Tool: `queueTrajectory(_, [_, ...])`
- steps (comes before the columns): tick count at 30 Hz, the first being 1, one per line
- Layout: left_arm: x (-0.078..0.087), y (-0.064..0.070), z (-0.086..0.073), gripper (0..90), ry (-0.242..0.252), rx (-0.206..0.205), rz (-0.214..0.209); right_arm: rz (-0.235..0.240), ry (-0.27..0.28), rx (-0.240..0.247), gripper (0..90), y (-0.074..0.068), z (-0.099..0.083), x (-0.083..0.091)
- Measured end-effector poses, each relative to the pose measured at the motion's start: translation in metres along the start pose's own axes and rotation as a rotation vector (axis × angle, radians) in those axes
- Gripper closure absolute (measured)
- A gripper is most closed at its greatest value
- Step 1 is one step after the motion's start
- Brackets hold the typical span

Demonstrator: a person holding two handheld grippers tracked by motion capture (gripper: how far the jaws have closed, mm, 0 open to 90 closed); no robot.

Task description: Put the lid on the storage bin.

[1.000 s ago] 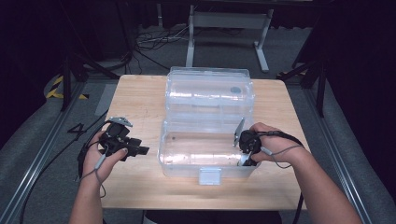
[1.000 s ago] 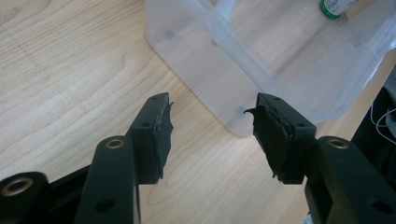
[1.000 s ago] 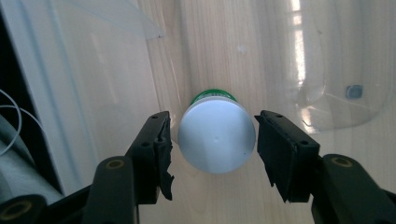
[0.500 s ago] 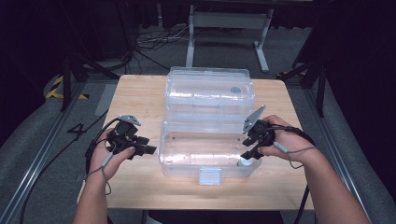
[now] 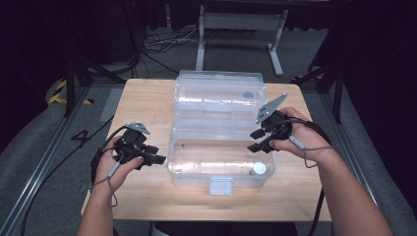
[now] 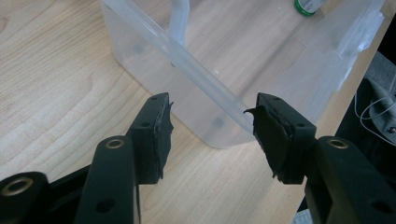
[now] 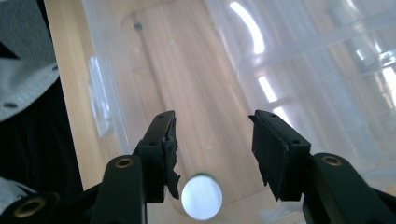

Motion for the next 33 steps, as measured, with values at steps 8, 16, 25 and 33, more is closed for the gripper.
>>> queueTrajectory(8, [-0.003,0.007,-0.001,47.2,0.000,-0.017,-0.017,-0.071,0.108,-0.029,53.3,0.019,0.033,0.006])
queueTrajectory(16, [-0.004,0.013,-0.001,47.1,-0.003,-0.035,-0.031,-0.112,0.173,-0.043,53.3,0.034,0.059,-0.001])
queueTrajectory(25, [-0.007,0.018,-0.001,47.1,-0.003,-0.048,-0.041,-0.115,0.200,-0.036,52.2,0.047,0.082,-0.022])
queueTrajectory(33, [-0.007,0.024,0.000,47.1,0.003,-0.063,-0.045,-0.081,0.173,-0.042,57.6,0.049,0.089,-0.043])
Point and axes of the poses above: each handheld gripper's, and its own axes: x roughly backward along the jaws, z roughly out of its top, y roughly to its right, the point moved 6 cm from there along -x, roughly forward along the jaws, and after that the axes turned 12 degrees about -z, right-handed, at the moved point
